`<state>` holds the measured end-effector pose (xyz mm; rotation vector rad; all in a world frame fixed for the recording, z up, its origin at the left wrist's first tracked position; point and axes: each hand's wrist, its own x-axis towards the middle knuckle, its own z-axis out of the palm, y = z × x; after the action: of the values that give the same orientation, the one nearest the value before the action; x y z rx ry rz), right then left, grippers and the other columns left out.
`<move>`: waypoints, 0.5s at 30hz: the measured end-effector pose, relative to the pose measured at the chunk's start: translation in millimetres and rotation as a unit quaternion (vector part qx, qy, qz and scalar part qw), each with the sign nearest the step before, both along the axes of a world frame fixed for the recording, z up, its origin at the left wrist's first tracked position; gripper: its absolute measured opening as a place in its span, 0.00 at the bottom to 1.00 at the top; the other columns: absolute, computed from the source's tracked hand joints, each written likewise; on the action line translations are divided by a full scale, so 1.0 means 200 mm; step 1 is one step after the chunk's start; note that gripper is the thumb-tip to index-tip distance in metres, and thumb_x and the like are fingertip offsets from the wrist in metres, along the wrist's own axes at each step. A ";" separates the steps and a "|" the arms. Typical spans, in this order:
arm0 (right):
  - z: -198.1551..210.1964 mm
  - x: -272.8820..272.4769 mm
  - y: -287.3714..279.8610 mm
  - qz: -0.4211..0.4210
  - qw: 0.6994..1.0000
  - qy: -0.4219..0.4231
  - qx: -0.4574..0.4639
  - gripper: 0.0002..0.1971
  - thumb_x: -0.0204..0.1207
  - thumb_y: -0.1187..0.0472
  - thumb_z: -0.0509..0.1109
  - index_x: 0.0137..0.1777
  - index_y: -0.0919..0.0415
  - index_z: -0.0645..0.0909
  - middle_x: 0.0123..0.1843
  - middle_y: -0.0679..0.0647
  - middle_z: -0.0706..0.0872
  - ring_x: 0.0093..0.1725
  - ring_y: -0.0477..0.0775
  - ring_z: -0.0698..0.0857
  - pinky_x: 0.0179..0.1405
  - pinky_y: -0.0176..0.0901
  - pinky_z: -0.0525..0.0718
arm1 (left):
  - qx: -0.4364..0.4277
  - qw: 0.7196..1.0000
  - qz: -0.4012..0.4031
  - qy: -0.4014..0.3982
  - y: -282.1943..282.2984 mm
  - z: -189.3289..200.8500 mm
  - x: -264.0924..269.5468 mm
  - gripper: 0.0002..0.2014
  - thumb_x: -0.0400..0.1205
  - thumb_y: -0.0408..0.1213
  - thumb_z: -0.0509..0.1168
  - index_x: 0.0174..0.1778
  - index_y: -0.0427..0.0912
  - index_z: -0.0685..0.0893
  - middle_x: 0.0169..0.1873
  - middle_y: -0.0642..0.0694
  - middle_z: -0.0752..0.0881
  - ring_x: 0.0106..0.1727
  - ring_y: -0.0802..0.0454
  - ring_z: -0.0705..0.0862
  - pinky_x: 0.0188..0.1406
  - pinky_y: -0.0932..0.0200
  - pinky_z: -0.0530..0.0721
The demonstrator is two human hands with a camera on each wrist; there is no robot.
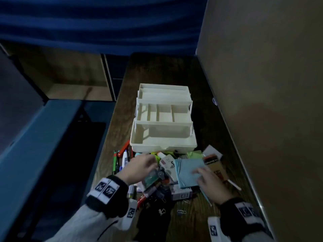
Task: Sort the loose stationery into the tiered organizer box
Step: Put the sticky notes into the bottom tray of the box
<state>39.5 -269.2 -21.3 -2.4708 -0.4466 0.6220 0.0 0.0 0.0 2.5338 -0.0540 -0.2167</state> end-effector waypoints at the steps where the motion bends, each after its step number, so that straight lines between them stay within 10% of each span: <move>1: -0.03 0.04 0.02 -0.017 1.000 -0.008 0.009 0.17 0.83 0.69 0.56 0.65 0.51 0.76 0.66 0.47 0.72 0.63 0.51 0.77 0.63 0.49 0.77 | 0.003 1.000 -0.020 0.021 -0.04 -0.01 0.03 0.11 0.85 0.46 0.59 0.47 0.42 0.82 0.44 0.48 0.81 0.46 0.51 0.79 0.45 0.56 0.77; 8: -0.12 0.26 0.12 -0.043 0.981 -0.021 -0.189 0.30 0.72 0.69 0.66 0.73 0.50 0.67 0.74 0.57 0.60 0.66 0.65 0.75 0.63 0.55 0.79 | 0.063 0.991 -0.107 0.041 -0.19 -0.09 0.13 0.14 0.85 0.45 0.57 0.47 0.39 0.82 0.48 0.39 0.86 0.51 0.41 0.83 0.42 0.55 0.74; 15: -0.13 0.35 0.11 -0.030 0.983 -0.035 -0.175 0.21 0.67 0.67 0.74 0.53 0.52 0.68 0.63 0.54 0.63 0.56 0.60 0.77 0.50 0.49 0.80 | 0.029 0.997 -0.062 0.040 -0.23 -0.16 0.12 0.10 0.83 0.42 0.58 0.47 0.40 0.81 0.50 0.38 0.85 0.52 0.40 0.83 0.46 0.53 0.76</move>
<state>109.3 -246.6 -46.4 -2.8349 -0.3073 0.6363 24.0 -45.8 -32.6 2.5792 -0.1770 -0.3730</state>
